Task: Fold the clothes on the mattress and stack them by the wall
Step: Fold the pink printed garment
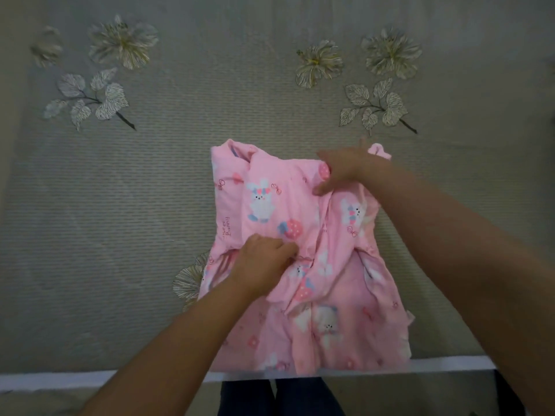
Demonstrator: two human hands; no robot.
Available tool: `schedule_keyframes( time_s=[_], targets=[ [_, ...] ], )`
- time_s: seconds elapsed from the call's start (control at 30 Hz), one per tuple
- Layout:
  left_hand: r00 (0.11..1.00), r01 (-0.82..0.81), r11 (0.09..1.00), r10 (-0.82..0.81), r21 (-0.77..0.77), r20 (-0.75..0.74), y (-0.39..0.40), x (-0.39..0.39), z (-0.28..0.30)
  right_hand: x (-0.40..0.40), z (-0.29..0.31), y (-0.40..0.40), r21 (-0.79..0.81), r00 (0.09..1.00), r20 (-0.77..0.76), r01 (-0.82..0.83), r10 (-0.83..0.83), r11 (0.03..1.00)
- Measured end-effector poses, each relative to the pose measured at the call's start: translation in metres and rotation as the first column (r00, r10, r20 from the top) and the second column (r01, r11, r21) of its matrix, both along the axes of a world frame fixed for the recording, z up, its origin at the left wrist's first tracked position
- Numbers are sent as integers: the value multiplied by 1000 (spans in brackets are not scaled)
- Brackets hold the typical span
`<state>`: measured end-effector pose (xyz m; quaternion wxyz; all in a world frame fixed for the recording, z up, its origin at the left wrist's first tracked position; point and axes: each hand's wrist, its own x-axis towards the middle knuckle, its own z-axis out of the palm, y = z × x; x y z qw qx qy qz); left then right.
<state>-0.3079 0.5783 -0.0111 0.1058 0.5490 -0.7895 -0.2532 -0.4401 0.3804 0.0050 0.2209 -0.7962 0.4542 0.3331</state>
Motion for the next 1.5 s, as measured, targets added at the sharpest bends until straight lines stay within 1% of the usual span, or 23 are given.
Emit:
schedule_keyframes(
  time_s=[0.07,0.1,0.13,0.2,0.23,0.3,0.33,0.4,0.43,0.47,0.53,0.57,0.6,0.67,0.7,0.77,0.83,0.9,0.97,1.1,1.2,1.33,1.5],
  targets=[
    [999,18,994,-21,110,29,8,3,-1,5,3,4,-21,999,20,-40,41,999],
    [999,34,989,-32,141,-13,10,5,0,6,7,8,-79,996,59,-56,61,995],
    [998,53,991,-50,121,-26,11,7,1,4,13,11,-166,991,115,-50,70,985],
    [993,62,988,-74,138,87,10,6,3,-1,29,19,-379,965,255,40,63,925],
    [980,31,983,-66,183,187,6,5,3,-6,38,26,-515,936,336,86,108,853],
    [947,-47,965,-40,260,319,-2,0,9,-18,55,43,-775,875,401,167,271,609],
    [959,-91,961,14,261,284,-4,-3,19,-23,61,54,-841,854,406,210,326,498],
    [997,-66,997,65,27,48,-2,-6,34,-34,59,80,-874,840,411,252,353,416],
    [993,-99,975,86,-197,-76,3,-7,40,-38,53,94,-866,840,421,260,342,428],
    [984,-145,909,91,-392,-152,9,-7,46,-41,46,110,-848,844,429,253,323,466],
    [991,-136,816,107,-562,-84,15,-6,54,-47,26,141,-794,873,405,187,273,578],
    [988,-114,833,153,-541,26,14,-6,54,-49,15,155,-754,896,369,134,246,643],
    [970,-101,892,186,-440,153,11,-6,52,-52,5,167,-705,921,327,88,213,704],
    [889,-91,990,131,-110,438,2,-4,48,-56,-8,179,-626,955,261,55,141,778],
    [856,-101,995,75,22,512,2,-2,38,-56,-11,180,-599,968,219,34,123,800],
    [839,-153,970,27,188,544,8,-1,13,-54,-18,179,-537,983,141,-20,113,843],
    [868,-187,954,48,236,494,12,-1,-8,-54,-27,174,-489,985,122,-51,126,871],
    [867,-199,946,49,255,495,9,0,-24,-58,-39,170,-566,964,173,-72,203,821],
    [869,-179,948,26,264,495,3,1,-35,-62,-53,165,-687,917,255,-52,308,724],
    [929,-164,955,65,247,365,-9,5,-39,-64,-72,151,-784,861,294,-32,416,620],
    [877,-106,952,-46,286,479,-16,11,-39,-58,-78,147,-832,853,284,-7,438,555],
    [894,-116,940,-42,320,447,-23,9,-36,-58,-75,142,-856,827,338,71,449,513],
    [888,-111,960,-20,257,459,-29,16,-34,-45,-64,134,-860,836,359,124,415,496]
  ],
)
